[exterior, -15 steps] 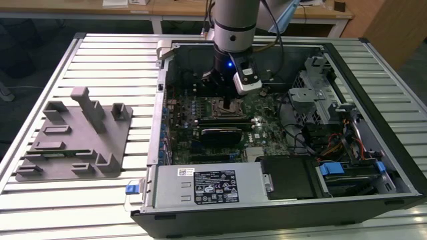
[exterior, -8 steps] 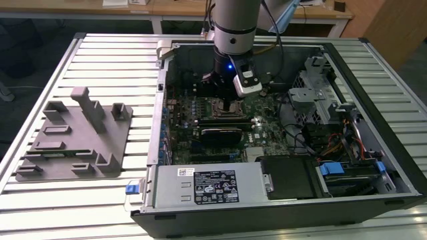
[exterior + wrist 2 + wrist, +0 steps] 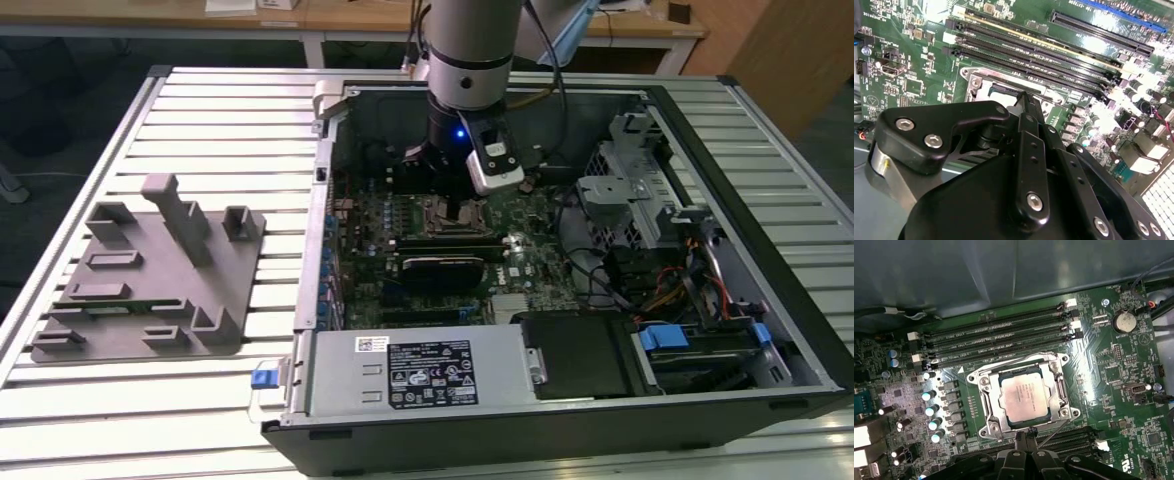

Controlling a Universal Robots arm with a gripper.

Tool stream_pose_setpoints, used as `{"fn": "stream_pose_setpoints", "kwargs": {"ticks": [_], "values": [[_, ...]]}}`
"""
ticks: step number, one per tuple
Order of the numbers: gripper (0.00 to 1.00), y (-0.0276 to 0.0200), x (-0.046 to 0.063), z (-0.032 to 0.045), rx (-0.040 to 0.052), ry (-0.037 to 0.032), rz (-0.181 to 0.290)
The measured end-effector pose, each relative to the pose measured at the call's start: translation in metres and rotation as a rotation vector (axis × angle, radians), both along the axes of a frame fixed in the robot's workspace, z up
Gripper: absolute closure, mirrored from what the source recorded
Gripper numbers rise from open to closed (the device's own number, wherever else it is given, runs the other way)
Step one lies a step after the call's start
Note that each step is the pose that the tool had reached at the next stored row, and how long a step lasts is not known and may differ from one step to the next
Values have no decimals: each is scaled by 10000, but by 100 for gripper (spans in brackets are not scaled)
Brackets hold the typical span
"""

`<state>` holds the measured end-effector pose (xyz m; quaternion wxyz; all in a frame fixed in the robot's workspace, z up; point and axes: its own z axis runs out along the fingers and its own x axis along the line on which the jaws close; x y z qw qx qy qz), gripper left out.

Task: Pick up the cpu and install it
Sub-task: 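Install the second cpu locking lever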

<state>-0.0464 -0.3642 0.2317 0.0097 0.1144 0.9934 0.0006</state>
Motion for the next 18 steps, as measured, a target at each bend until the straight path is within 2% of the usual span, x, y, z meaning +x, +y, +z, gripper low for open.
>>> {"fn": "stream_pose_setpoints", "kwargs": {"ticks": [3,8,18], "values": [[89,0,1,35,69,0,0],[89,-11,20,48,78,2,1],[89,-135,33,45,78,3,1]]}}
